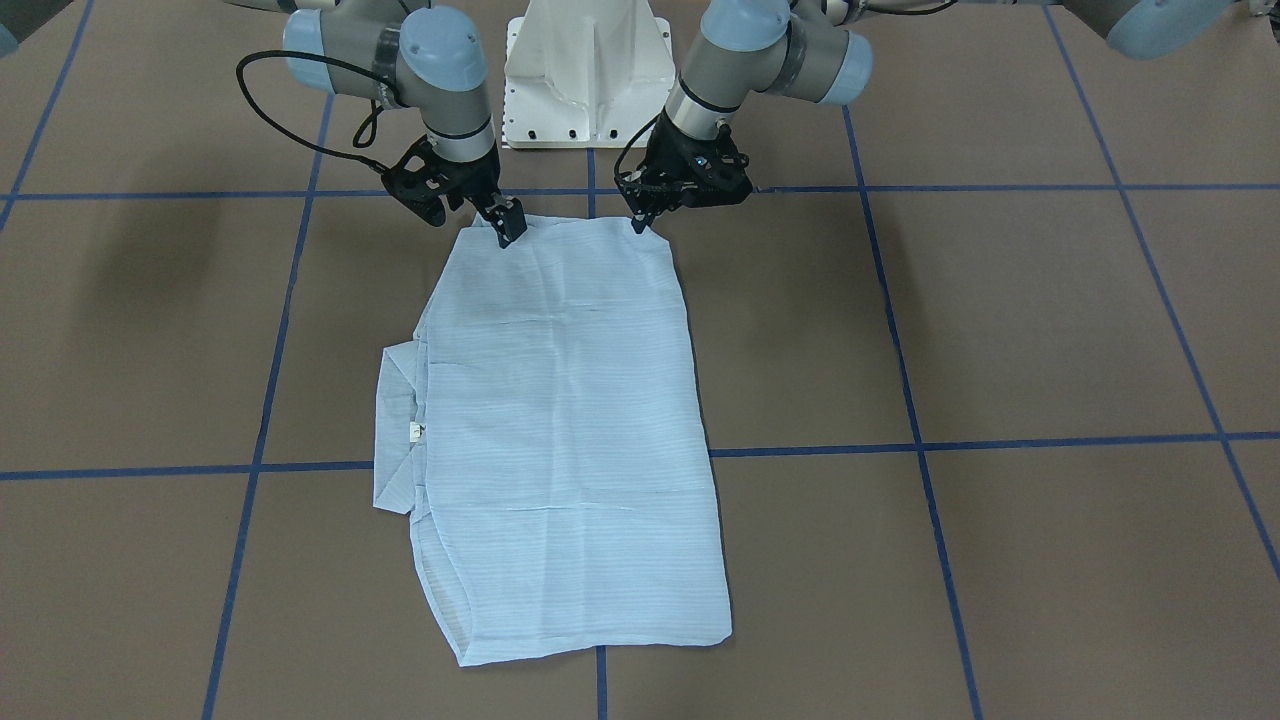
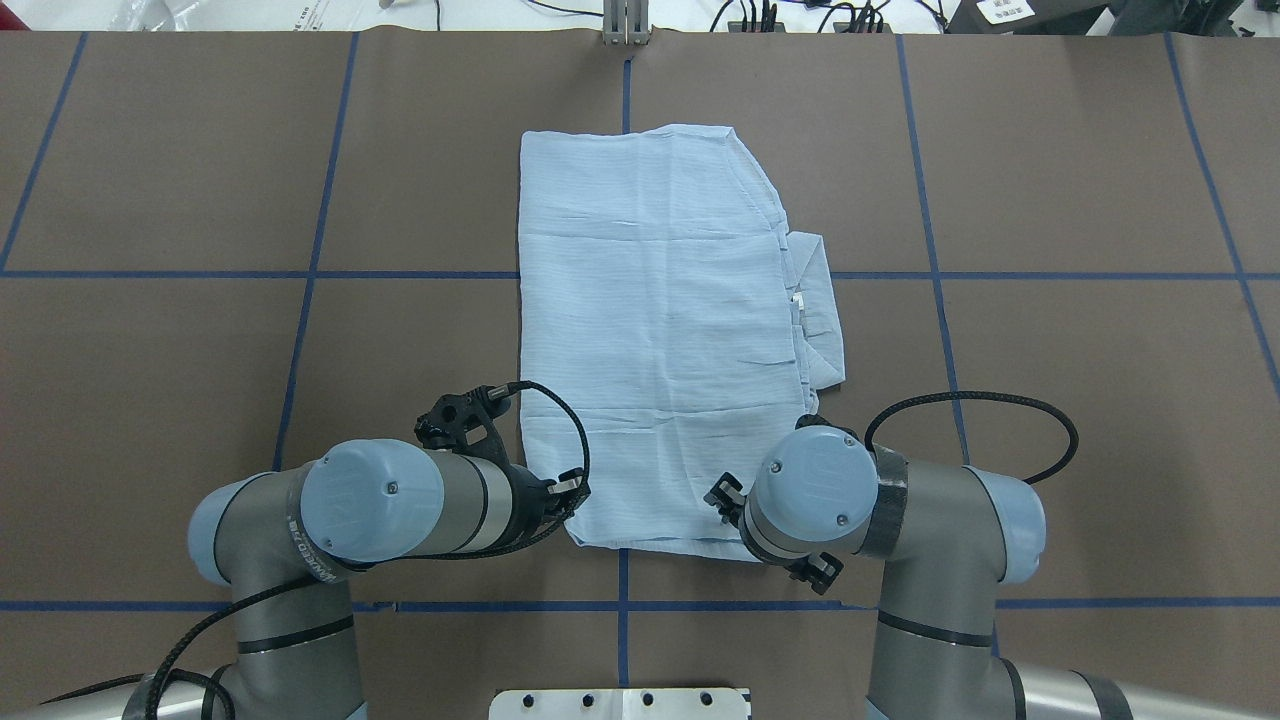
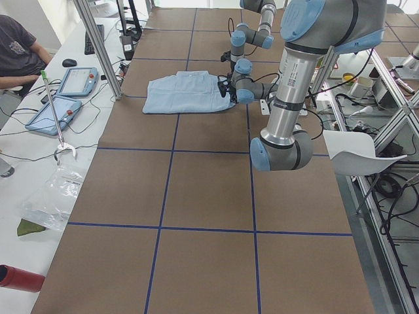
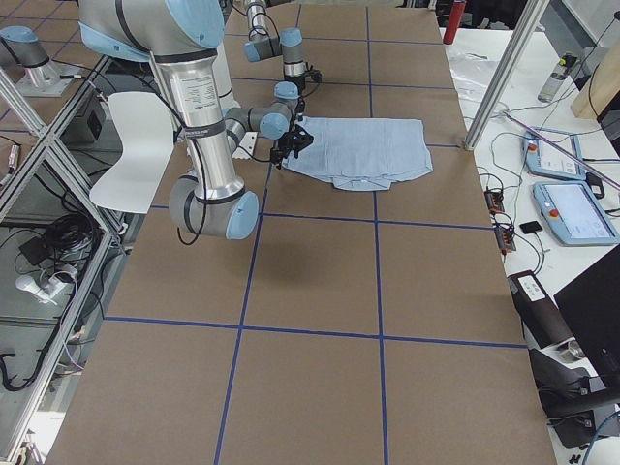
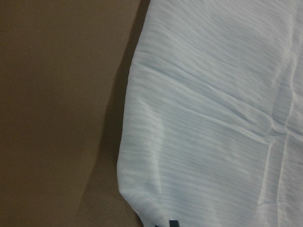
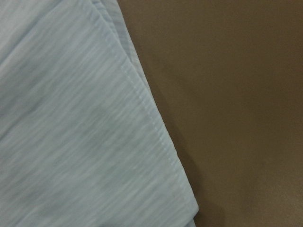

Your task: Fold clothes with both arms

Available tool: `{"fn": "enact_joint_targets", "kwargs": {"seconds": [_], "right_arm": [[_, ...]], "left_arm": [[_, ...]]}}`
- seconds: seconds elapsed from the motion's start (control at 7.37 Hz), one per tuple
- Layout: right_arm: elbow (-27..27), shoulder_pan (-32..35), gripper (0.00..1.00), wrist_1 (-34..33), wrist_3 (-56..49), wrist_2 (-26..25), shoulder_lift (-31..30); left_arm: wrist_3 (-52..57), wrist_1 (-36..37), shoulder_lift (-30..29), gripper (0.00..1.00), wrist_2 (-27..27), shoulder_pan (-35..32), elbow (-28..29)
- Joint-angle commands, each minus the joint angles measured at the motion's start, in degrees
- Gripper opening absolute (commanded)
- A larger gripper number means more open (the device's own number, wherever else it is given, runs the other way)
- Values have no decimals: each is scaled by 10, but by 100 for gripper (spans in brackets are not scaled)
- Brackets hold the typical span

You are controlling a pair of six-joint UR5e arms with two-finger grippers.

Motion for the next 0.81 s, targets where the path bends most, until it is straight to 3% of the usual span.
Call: {"fn": "enact_joint_targets", "kwargs": {"seconds": [0.0, 0.54, 0.68], "right_arm": [[-3, 1, 100, 26, 0, -3, 0], [-14, -1, 100, 36, 3, -4, -2], [-14, -1, 95, 37, 4, -4, -1]], "left_arm": [[0, 0, 0, 0, 0, 0, 0], [0, 0, -3, 0, 0, 0, 1], [0, 0, -4, 0, 0, 0, 1]]}}
